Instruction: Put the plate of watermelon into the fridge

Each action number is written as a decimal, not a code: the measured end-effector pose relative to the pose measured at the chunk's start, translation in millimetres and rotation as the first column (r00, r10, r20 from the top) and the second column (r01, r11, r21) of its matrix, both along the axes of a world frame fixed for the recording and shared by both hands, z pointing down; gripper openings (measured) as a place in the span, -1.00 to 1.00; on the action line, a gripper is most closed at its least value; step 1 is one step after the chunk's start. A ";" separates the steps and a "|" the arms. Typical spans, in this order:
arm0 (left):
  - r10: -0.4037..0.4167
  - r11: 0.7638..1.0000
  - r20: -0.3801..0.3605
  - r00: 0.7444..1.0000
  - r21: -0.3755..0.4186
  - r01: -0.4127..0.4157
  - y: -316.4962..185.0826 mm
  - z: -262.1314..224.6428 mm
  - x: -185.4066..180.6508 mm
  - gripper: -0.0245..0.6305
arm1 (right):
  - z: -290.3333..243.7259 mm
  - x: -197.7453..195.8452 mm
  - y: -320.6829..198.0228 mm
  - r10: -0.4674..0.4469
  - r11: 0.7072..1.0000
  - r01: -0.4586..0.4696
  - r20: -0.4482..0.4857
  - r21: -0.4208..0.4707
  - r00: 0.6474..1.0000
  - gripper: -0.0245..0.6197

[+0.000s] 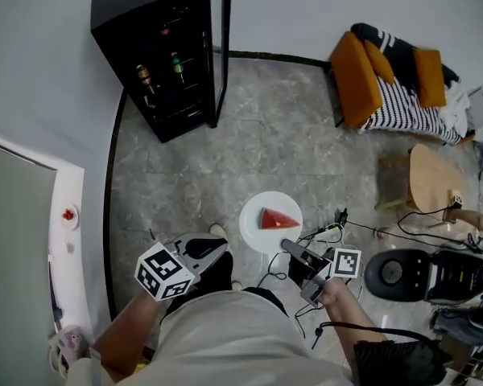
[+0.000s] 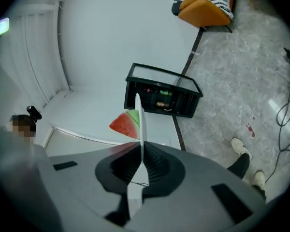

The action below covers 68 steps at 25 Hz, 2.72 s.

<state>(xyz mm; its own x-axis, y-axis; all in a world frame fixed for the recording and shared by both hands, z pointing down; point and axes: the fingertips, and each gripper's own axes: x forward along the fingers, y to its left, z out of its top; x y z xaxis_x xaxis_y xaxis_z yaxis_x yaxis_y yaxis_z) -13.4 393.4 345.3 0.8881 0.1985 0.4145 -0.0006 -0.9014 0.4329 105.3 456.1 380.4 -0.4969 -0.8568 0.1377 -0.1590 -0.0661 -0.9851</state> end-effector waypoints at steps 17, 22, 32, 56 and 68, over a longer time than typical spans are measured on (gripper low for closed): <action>-0.192 0.981 0.027 0.981 -0.008 0.192 -186.0 2.0 10.0 -0.88 | 87.3 -9.0 -316.7 -0.248 0.969 0.248 -0.019 -0.002 0.969 -0.86; -0.236 0.971 0.083 0.968 -0.024 0.239 -242.4 25.7 19.7 -0.88 | 122.4 -19.9 -405.6 -0.300 0.953 0.300 -0.006 0.027 0.954 -0.86; -0.195 0.978 0.106 0.975 -0.058 0.202 -361.7 57.7 74.9 -0.88 | 212.2 -24.8 -547.3 -0.343 0.935 0.342 0.004 -0.097 0.939 -0.86; -0.179 0.980 0.008 0.984 -0.092 0.179 -500.0 84.2 96.8 -0.88 | 345.8 -45.9 -765.5 -0.170 0.975 0.176 0.054 -0.134 0.984 -0.86; -0.201 0.971 -0.027 0.979 -0.137 0.196 -536.2 105.8 96.0 -0.88 | 378.3 -47.5 -838.9 -0.063 0.983 0.072 0.057 -0.167 0.996 -0.86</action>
